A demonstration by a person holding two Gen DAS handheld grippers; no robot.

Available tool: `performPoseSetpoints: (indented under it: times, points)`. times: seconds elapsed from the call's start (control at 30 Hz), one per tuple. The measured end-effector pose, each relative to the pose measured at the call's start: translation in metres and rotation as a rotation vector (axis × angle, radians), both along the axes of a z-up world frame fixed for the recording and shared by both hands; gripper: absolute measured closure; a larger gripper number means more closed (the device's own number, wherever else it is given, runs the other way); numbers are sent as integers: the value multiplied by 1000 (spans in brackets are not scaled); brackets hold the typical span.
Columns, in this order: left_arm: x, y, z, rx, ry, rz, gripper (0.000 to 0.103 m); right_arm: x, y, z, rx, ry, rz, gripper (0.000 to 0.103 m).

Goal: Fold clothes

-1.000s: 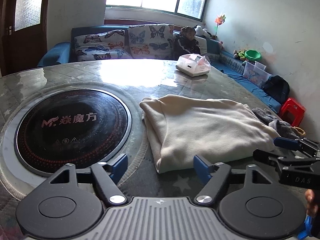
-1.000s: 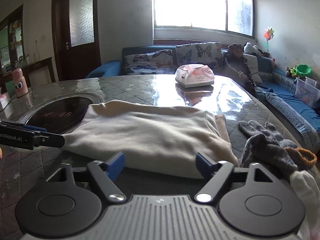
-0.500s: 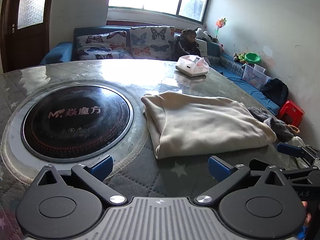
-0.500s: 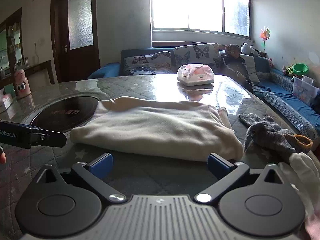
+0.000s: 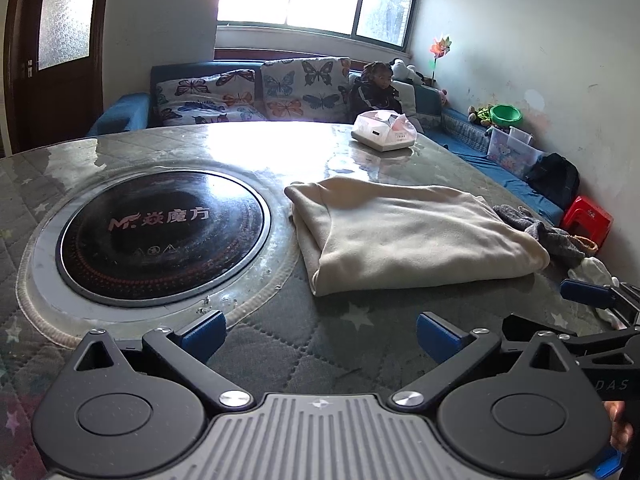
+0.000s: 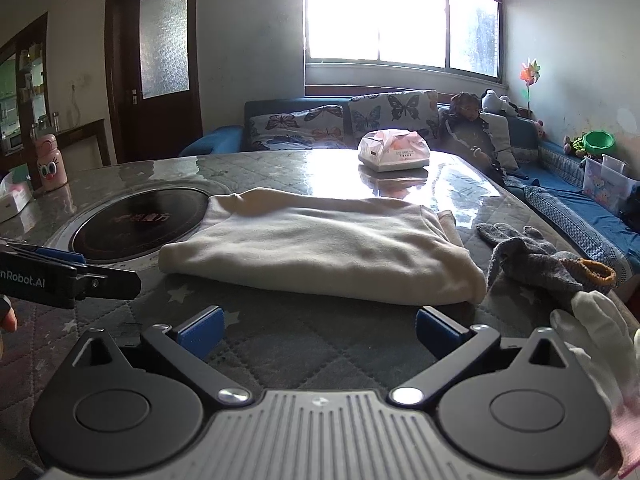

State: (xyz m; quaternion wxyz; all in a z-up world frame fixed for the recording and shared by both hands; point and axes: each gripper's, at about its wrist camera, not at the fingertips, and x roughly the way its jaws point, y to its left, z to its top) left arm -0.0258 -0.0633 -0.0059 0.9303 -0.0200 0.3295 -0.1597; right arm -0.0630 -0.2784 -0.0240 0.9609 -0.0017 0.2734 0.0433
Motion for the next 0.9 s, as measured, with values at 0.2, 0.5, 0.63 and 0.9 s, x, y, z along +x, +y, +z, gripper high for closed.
performPoseSetpoints:
  times: [0.2,0.5,0.63,0.9]
  points:
    - [-6,-6,4,19,-2,-9,0,-11,-1,4,4,-17,-7,0]
    - [-11,-7,5,42,-1,1,0,-21,0,4,12,-22,-5,0]
    - [-14,-8,5,66,-9,-3,0,-23,1,6,12,-27,-2,0]
    - [-20,-11,5,68,4,-36,0,-25,3,7,4,-31,-3,0]
